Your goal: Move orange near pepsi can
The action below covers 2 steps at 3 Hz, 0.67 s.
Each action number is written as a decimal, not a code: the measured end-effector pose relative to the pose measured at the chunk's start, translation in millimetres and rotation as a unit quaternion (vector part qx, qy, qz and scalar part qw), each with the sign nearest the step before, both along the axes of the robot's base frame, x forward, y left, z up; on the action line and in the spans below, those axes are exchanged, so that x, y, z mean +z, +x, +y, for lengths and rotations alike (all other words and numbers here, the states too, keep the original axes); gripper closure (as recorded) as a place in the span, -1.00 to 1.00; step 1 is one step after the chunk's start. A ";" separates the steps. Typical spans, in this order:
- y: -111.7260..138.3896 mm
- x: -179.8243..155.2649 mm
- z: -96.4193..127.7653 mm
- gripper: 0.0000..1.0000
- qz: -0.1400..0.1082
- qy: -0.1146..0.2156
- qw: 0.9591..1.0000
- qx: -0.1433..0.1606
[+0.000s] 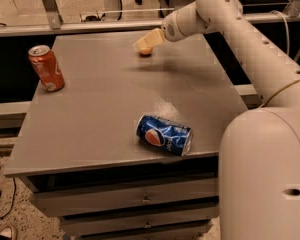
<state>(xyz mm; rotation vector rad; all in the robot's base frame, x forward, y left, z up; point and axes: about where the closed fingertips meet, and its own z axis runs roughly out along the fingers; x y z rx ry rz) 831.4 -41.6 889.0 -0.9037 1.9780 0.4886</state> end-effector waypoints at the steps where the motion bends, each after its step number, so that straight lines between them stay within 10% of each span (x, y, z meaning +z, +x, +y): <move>1: 7.9 -14.8 14.8 -1.00 0.020 0.007 1.000 -0.002; 2: 12.3 -27.3 23.3 -0.73 0.031 -0.006 1.000 -0.001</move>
Offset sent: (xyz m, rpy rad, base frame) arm 0.0197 0.0259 -0.0368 -0.0590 0.0806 -0.0105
